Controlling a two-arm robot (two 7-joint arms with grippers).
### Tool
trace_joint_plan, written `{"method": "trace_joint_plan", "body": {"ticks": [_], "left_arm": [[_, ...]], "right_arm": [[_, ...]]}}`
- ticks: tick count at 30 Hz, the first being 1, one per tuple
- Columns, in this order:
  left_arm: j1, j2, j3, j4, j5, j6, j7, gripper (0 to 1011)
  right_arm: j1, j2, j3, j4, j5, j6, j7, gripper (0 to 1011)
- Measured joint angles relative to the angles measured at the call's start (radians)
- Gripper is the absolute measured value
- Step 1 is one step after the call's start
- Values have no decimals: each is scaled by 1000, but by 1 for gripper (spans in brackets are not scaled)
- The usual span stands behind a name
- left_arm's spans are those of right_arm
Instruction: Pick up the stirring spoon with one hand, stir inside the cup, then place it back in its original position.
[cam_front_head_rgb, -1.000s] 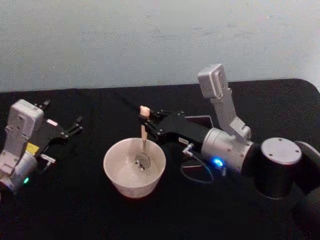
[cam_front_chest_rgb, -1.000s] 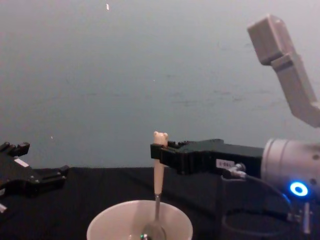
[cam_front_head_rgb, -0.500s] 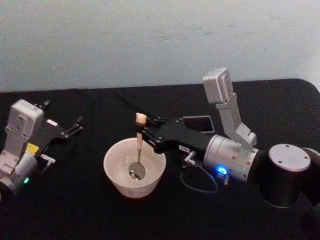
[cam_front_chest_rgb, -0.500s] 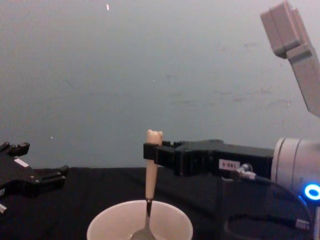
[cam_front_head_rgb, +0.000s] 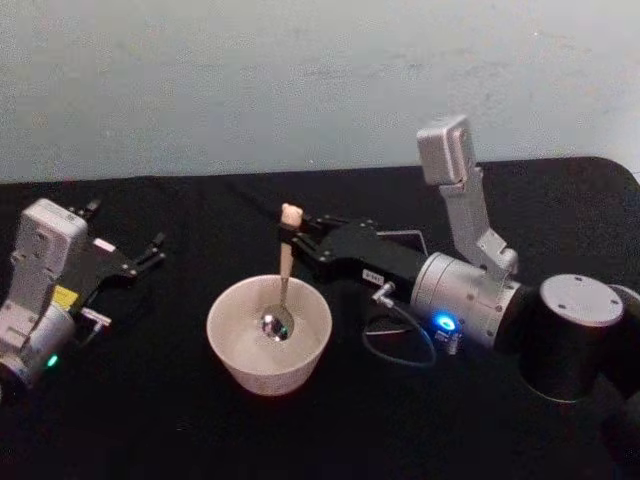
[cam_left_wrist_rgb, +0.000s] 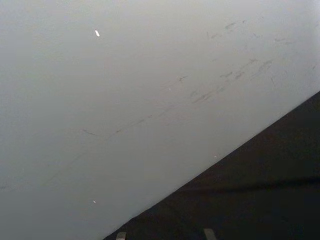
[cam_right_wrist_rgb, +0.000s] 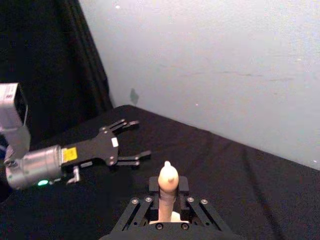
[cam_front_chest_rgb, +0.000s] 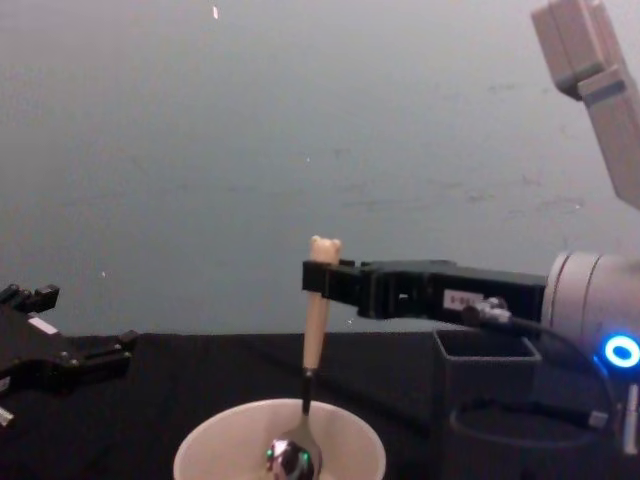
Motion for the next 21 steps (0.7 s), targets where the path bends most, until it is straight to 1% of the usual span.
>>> {"method": "trace_joint_plan", "body": {"ticks": [4, 7, 8, 13, 14, 16, 17, 21], "left_arm": [[0, 0, 0, 0, 0, 0, 0, 1001], [0, 0, 0, 0, 0, 0, 0, 1001], [0, 0, 0, 0, 0, 0, 0, 1001], [0, 0, 0, 0, 0, 0, 0, 1001], [0, 0, 0, 0, 0, 0, 0, 1001], [0, 0, 0, 0, 0, 0, 0, 1001], [0, 0, 0, 0, 0, 0, 0, 1001], [0, 0, 0, 0, 0, 0, 0, 1001]], "right_arm": [[1, 0, 15, -10, 19, 18, -21, 215], [4, 4, 32, -20, 44, 36, -38, 216], [4, 4, 32, -20, 44, 36, -38, 215], [10, 12, 60, -37, 87, 60, -60, 215], [12, 16, 74, -44, 108, 68, -67, 215], [14, 21, 86, -49, 127, 74, -71, 215], [14, 21, 86, -49, 127, 74, -71, 215], [21, 31, 113, -55, 172, 82, -79, 215]]}}
